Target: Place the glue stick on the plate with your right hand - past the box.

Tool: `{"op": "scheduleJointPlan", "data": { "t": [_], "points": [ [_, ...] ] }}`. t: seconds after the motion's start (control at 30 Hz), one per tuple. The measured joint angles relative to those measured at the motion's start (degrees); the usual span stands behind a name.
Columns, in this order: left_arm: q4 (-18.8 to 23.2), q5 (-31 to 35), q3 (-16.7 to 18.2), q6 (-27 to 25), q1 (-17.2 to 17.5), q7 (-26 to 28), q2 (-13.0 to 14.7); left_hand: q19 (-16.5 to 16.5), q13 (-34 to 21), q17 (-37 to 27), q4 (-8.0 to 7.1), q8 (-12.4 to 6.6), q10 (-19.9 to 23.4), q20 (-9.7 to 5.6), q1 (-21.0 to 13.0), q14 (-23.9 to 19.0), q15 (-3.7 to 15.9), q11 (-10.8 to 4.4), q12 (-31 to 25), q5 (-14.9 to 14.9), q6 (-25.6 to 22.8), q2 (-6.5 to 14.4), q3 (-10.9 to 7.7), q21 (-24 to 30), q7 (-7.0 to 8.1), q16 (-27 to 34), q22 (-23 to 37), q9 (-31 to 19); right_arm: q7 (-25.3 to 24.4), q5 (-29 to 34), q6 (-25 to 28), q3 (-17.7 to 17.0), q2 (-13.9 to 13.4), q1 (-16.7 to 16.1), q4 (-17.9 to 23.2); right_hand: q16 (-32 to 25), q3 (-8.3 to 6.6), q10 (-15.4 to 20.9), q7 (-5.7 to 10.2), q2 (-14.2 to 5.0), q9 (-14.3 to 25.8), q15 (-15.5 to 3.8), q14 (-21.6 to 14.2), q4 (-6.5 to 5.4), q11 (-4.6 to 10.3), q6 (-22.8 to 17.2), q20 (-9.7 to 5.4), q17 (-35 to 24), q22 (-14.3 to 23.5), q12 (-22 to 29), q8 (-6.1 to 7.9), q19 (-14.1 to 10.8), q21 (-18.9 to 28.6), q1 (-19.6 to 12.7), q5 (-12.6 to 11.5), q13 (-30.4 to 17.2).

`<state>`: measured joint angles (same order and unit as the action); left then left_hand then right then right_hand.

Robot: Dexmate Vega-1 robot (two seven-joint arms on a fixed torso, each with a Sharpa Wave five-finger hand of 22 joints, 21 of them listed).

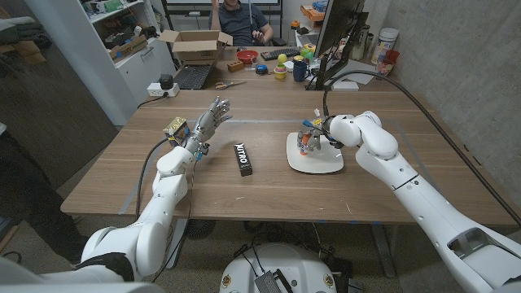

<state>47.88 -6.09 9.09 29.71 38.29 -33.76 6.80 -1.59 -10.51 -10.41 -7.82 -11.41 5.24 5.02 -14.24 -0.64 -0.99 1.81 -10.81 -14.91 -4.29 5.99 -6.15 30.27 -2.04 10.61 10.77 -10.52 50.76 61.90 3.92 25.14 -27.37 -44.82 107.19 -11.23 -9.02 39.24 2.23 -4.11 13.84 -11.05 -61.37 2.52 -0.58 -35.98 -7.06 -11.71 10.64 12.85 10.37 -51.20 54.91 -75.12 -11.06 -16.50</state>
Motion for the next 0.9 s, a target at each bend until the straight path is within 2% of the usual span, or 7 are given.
{"op": "scheduleJointPlan", "data": {
  "t": [0.2,0.5,0.73,0.83,0.9],
  "points": [
    [-0.97,0.51,0.11,0.53,-0.55,-0.3,-0.05,0.0,0.0,0.0,0.0,0.0,0.01,0.0,-0.04,0.0,0.0,0.0,0.0,0.0,0.0,-0.04,0.0,0.0,0.0,0.0,0.0,0.0,1.1,-0.19,-0.01,0.21,-0.13,0.91,0.04,0.22,0.92,-2.33,0.73,0.62,0.01,0.83,1.22,-0.7,0.07,3.17,0.41,0.0,-0.19,-0.45,-0.22,0.41,-0.27,1.82,0.0,0.0],
    [-1.58,0.87,0.4,0.77,-0.9,-0.54,-0.16,0.0,0.0,0.0,0.18,0.0,-0.18,0.0,-0.04,0.0,0.0,-0.18,0.0,0.0,-0.01,-0.04,0.18,0.0,0.0,0.0,0.0,0.0,2.06,-0.34,0.11,0.34,-0.24,1.42,0.3,0.22,1.92,-3.46,0.95,1.6,0.01,1.22,2.01,-1.44,-0.02,5.2,0.41,-0.16,-0.26,-0.45,-0.22,0.4,-0.47,3.39,0.0,0.0],
    [-1.18,0.94,0.49,0.79,-0.75,-0.65,-0.27,0.0,0.0,0.0,0.18,-0.01,-0.18,0.0,-0.04,0.0,0.0,-0.18,0.0,0.0,-0.01,-0.04,0.18,0.0,0.0,0.0,0.0,0.0,2.3,-0.39,0.19,0.27,-0.41,1.47,1.07,0.22,2.3,-3.96,1.24,1.53,0.01,1.51,2.35,-1.51,-0.14,6.12,0.41,-0.16,-0.25,-0.45,-0.22,0.4,-0.69,4.1,0.0,0.0],
    [-0.57,0.94,0.5,0.79,-0.4,-0.66,-0.3,0.0,0.0,0.0,0.18,-0.01,-0.29,0.0,-0.04,0.0,0.0,-0.07,0.0,0.0,-0.01,-0.04,0.18,-0.4,0.0,0.0,0.0,0.0,2.3,-0.42,0.2,0.05,-0.48,1.37,1.41,0.22,2.53,-4.27,1.25,1.75,0.01,1.56,2.77,-1.74,0.16,6.75,0.41,-0.16,-0.25,-0.45,-0.22,0.4,-0.68,4.31,-0.4,0.0],
    [-0.31,0.94,0.5,0.74,-0.26,-0.66,-0.32,0.0,0.0,0.0,0.01,-0.01,-0.49,0.0,-0.25,0.0,0.0,0.13,0.0,0.0,-0.01,-0.25,0.34,-0.41,0.0,0.0,0.0,0.0,2.3,-0.44,0.21,-0.07,-0.5,1.24,1.65,0.21,2.83,-4.59,1.44,1.65,0.01,1.64,2.84,-2.04,-0.16,6.95,0.41,-0.16,-0.25,-0.45,-0.22,0.4,-0.68,4.65,-0.4,0.0]
  ]
}}
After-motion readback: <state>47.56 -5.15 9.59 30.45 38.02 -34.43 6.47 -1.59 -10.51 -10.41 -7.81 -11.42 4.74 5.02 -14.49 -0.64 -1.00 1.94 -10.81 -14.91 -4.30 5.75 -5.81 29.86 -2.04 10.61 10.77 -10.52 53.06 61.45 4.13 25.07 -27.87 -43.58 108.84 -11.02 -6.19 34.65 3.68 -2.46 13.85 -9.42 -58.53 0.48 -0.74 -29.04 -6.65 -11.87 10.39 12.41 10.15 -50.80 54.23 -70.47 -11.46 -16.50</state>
